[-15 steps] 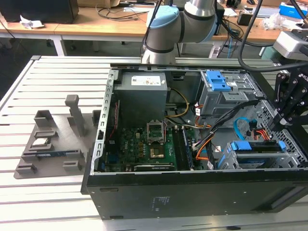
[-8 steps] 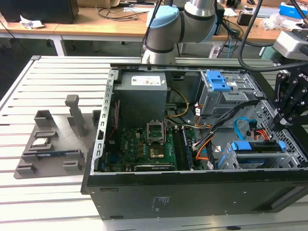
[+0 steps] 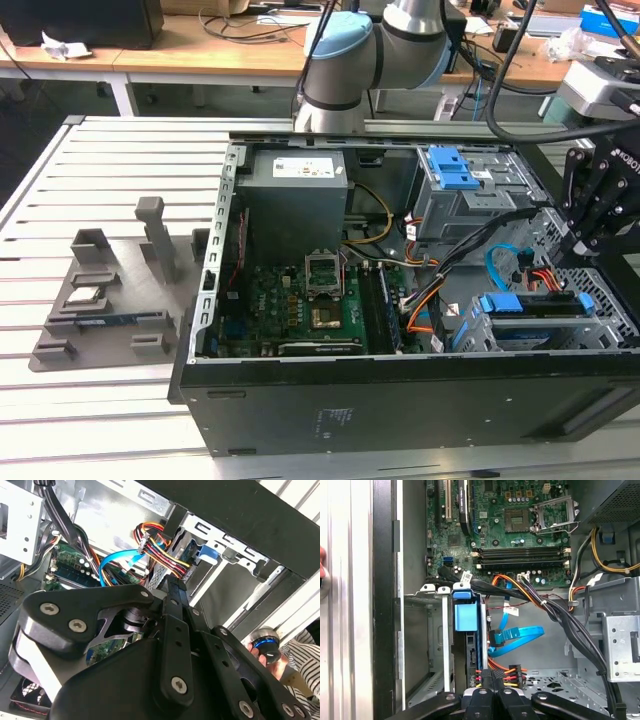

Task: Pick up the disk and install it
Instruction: 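Insert the second disk wire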

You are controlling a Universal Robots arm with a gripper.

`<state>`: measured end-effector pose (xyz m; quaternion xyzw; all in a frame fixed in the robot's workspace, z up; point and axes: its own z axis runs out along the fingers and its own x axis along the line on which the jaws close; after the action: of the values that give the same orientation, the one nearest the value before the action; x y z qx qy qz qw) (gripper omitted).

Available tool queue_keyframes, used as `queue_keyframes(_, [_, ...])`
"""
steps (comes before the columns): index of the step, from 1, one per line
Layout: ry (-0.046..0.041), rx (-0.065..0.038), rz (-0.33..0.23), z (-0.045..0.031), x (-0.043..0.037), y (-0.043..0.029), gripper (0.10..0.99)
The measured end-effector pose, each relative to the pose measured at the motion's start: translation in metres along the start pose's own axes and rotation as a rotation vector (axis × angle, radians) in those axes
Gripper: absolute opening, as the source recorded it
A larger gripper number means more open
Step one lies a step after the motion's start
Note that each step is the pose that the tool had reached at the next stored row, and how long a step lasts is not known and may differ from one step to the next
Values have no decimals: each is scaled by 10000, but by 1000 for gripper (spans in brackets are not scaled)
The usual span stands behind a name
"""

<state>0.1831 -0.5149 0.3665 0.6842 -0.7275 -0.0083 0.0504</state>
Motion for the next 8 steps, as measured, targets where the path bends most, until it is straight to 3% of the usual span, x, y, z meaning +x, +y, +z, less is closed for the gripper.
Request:
queue_keyframes(7, [-1, 0, 0, 1, 0, 4, 106])
queue_keyframes(8, [-1, 0, 0, 1, 0, 6, 169])
